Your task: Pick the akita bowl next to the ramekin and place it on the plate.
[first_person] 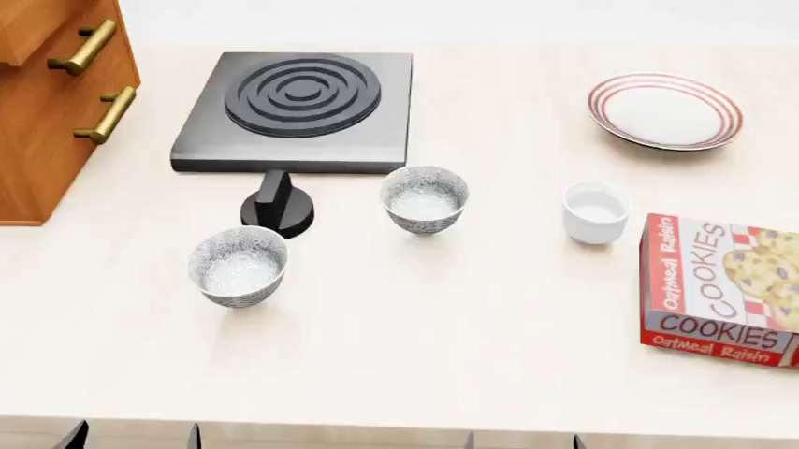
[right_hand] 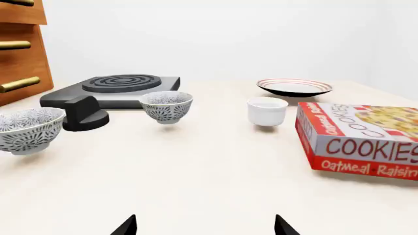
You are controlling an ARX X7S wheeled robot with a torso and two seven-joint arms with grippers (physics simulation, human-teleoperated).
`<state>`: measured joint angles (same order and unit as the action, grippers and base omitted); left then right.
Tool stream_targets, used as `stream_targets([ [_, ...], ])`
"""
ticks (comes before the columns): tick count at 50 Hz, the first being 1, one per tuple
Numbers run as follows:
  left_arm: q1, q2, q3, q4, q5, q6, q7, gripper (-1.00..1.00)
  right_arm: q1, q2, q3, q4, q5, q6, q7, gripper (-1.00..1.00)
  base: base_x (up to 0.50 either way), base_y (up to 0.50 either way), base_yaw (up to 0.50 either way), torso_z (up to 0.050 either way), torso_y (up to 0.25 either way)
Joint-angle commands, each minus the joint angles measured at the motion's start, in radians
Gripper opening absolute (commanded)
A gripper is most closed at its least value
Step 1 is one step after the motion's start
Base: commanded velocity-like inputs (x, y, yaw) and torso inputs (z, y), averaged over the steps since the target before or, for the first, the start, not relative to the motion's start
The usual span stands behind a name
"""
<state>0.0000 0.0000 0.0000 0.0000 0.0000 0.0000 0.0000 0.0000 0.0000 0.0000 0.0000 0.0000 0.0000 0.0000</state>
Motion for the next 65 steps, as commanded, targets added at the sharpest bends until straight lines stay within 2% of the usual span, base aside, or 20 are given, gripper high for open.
stream_targets([
  [1, 0.004, -0.014, 0.022, -0.007, -0.013, 0.012, -0.022, 1.0, -0.004, 0.017, -0.018, 0.001, 0.017, -0.004, 0.017, 1.0, 0.0, 0.0, 0.0, 0.0, 0.0],
  [35, -0.003, -0.083, 0.102, -0.042, -0.082, 0.049, -0.084, 1.0, -0.01, 0.081, -0.091, -0.027, 0.084, 0.011, 0.086, 1.0, 0.0, 0.0, 0.0, 0.0, 0.0],
  [40, -0.018, -0.11, 0.145, -0.014, -0.065, -0.045, -0.061, 1.0, -0.01, 0.092, -0.101, -0.057, 0.101, 0.042, 0.08, 1.0, 0.0, 0.0, 0.0, 0.0, 0.0],
  [49, -0.118, -0.108, 0.12, 0.152, -0.085, -0.207, -0.113, 1.0, 0.087, 0.073, -0.117, -0.188, 0.104, 0.17, 0.14, 1.0, 0.0, 0.0, 0.0, 0.0, 0.0],
  [52, -0.189, -0.119, 0.134, 0.24, -0.084, -0.329, -0.114, 1.0, 0.146, 0.062, -0.128, -0.269, 0.097, 0.27, 0.174, 1.0, 0.0, 0.0, 0.0, 0.0, 0.0],
  [59, -0.345, -0.122, 0.145, 0.329, -0.087, -0.511, -0.127, 1.0, 0.297, 0.034, -0.132, -0.415, 0.142, 0.501, 0.244, 1.0, 0.0, 0.0, 0.0, 0.0, 0.0],
  [63, -0.48, -0.14, 0.164, 0.398, -0.104, -0.691, -0.103, 1.0, 0.451, 0.024, -0.127, -0.508, 0.188, 0.711, 0.292, 1.0, 0.0, 0.0, 0.0, 0.0, 0.0],
  [65, -0.508, -0.15, 0.165, 0.414, -0.104, -0.735, -0.102, 1.0, 0.505, 0.026, -0.126, -0.526, 0.2, 0.768, 0.313, 1.0, 0.0, 0.0, 0.0, 0.0, 0.0],
])
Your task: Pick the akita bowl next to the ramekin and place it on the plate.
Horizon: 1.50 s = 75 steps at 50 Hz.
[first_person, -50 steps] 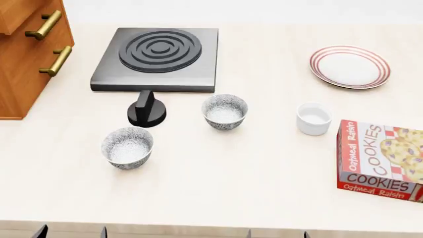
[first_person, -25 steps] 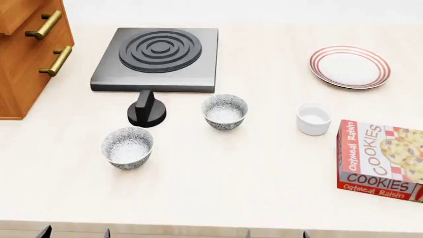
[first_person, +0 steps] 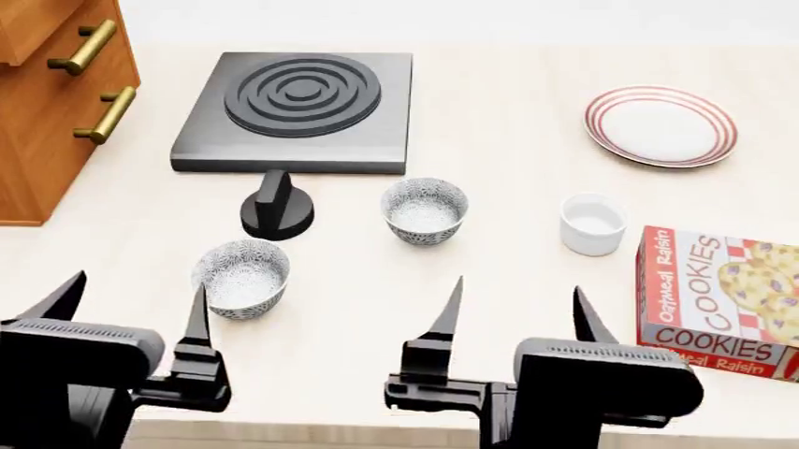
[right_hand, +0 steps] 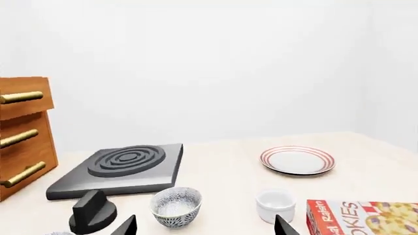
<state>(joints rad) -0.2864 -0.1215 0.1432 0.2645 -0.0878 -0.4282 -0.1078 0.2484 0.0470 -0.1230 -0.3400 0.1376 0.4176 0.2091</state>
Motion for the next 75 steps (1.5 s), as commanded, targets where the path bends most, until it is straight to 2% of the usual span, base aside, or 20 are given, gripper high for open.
stream_targets([
  [1, -0.265, -0.03, 0.012, 0.188, -0.023, -0.387, 0.001, 1.0, 0.324, -0.018, -0.006, -0.201, 0.062, 0.418, 0.123, 1.0, 0.0, 0.0, 0.0, 0.0, 0.0],
  [6, -0.424, -0.04, -0.041, 0.278, -0.066, -0.621, 0.01, 1.0, 0.529, 0.011, -0.001, -0.243, 0.056, 0.59, 0.162, 1.0, 0.0, 0.0, 0.0, 0.0, 0.0],
  [8, -0.49, -0.062, -0.042, 0.326, -0.075, -0.734, 0.015, 1.0, 0.592, 0.001, 0.067, -0.266, 0.097, 0.699, 0.162, 1.0, 0.0, 0.0, 0.0, 0.0, 0.0],
  [12, -0.535, -0.079, -0.083, 0.41, -0.1, -0.86, 0.026, 1.0, 0.614, 0.05, 0.089, -0.285, 0.111, 0.727, 0.143, 1.0, 0.0, 0.0, 0.0, 0.0, 0.0],
  [15, -0.523, -0.104, -0.1, 0.469, -0.102, -0.895, 0.028, 1.0, 0.616, 0.073, 0.131, -0.302, 0.132, 0.787, 0.131, 1.0, 0.0, 0.0, 0.0, 0.0, 0.0],
  [20, -0.443, -0.116, -0.128, 0.526, -0.107, -0.874, 0.032, 1.0, 0.558, 0.121, 0.168, -0.32, 0.133, 0.752, 0.111, 1.0, 0.0, 0.0, 0.0, 0.0, 0.0],
  [25, -0.362, -0.102, -0.176, 0.539, -0.114, -0.829, 0.034, 1.0, 0.471, 0.154, 0.161, -0.332, 0.124, 0.679, 0.094, 1.0, 0.0, 0.0, 0.0, 0.0, 0.0],
  [30, -0.302, -0.095, -0.175, 0.535, -0.113, -0.769, 0.034, 1.0, 0.407, 0.178, 0.128, -0.303, 0.08, 0.572, 0.103, 1.0, 0.0, 0.0, 0.0, 0.0, 0.0],
  [40, -0.271, -0.098, -0.181, 0.531, -0.115, -0.732, 0.034, 1.0, 0.353, 0.204, 0.096, -0.278, 0.062, 0.492, 0.09, 1.0, 0.0, 0.0, 0.0, 0.0, 0.0],
  [75, -0.26, -0.093, -0.199, 0.524, -0.144, -0.709, 0.029, 1.0, 0.339, 0.2, 0.118, -0.288, 0.102, 0.459, 0.086, 1.0, 0.0, 0.0, 0.0, 0.0, 0.0],
])
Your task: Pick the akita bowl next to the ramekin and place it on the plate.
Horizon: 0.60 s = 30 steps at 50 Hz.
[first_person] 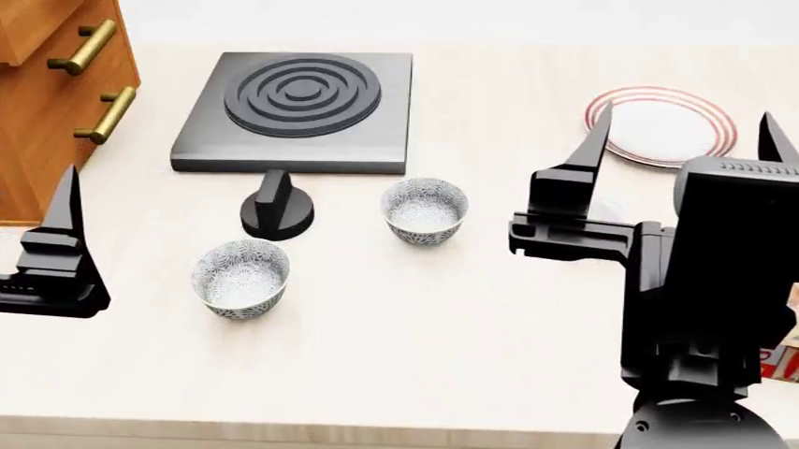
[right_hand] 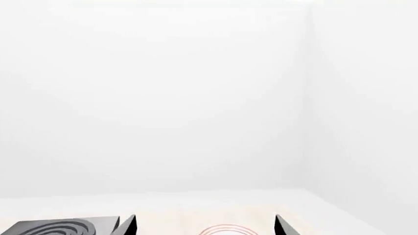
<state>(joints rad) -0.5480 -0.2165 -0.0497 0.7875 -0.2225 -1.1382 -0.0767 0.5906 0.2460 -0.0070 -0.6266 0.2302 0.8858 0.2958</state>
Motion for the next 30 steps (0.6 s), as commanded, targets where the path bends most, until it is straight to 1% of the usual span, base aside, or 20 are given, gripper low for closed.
stream_targets([
  [1, 0.0, 0.003, -0.01, 0.002, -0.011, -0.001, -0.003, 1.0, -0.003, 0.001, 0.002, -0.001, 0.01, -0.008, 0.0, 1.0, 0.0, 0.0, 0.0, 0.0, 0.0],
  [12, 0.001, 0.002, -0.013, 0.003, -0.02, -0.002, -0.006, 1.0, -0.003, 0.005, 0.0, -0.002, 0.014, 0.001, 0.007, 1.0, 0.0, -0.05, 0.0, 0.0, 0.0],
  [30, -0.004, 0.001, -0.012, 0.009, -0.034, -0.009, -0.013, 1.0, -0.006, 0.009, -0.001, 0.008, 0.02, -0.02, 0.01, 1.0, -0.06, -0.25, 0.0, 0.0, 0.0],
])
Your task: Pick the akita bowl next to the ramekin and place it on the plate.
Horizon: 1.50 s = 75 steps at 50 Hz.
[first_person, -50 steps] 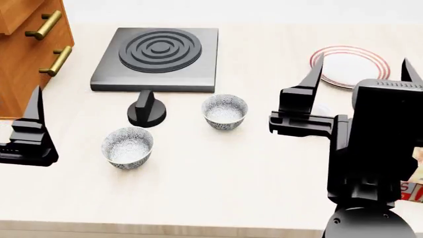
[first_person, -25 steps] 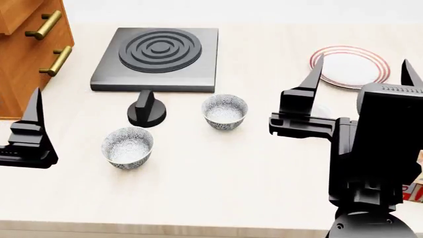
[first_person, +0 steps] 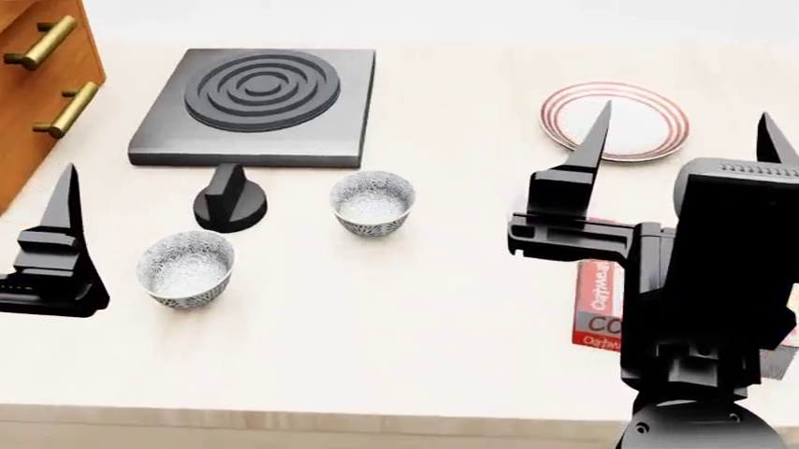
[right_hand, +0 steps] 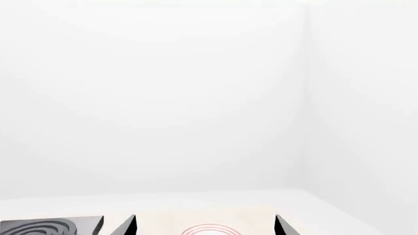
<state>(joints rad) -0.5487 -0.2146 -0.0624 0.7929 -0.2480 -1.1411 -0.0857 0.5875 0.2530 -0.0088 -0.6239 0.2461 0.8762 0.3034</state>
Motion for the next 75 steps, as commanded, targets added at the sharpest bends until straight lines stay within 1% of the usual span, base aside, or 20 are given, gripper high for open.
stream_targets([
  [1, -0.003, -0.001, 0.001, 0.004, -0.009, -0.007, -0.005, 1.0, -0.003, 0.002, 0.001, 0.005, 0.006, -0.012, 0.002, 1.0, -0.05, -0.25, 0.0, 0.0, 0.0],
  [14, 0.002, -0.006, 0.0, -0.002, -0.016, 0.005, -0.006, 1.0, 0.002, 0.003, 0.002, -0.004, 0.016, -0.002, 0.008, 1.0, -0.02, -0.41, 0.0, 0.0, 0.0],
  [15, -0.001, -0.004, 0.001, 0.001, -0.019, -0.001, -0.007, 1.0, 0.003, -0.004, 0.018, -0.007, 0.027, 0.0, 0.008, 1.0, 0.0, -0.07, 0.0, 0.0, 0.0],
  [47, -0.001, -0.013, 0.003, 0.0, -0.036, 0.001, -0.021, 1.0, 0.001, 0.006, 0.009, -0.001, 0.037, -0.012, 0.018, 1.0, 0.0, -0.23, 0.0, 0.0, 0.0],
  [75, 0.013, -0.023, 0.007, -0.015, -0.046, 0.032, -0.028, 1.0, 0.0, 0.013, 0.007, -0.007, 0.05, -0.009, 0.03, 1.0, 0.0, -0.24, 0.0, 0.0, 0.0],
])
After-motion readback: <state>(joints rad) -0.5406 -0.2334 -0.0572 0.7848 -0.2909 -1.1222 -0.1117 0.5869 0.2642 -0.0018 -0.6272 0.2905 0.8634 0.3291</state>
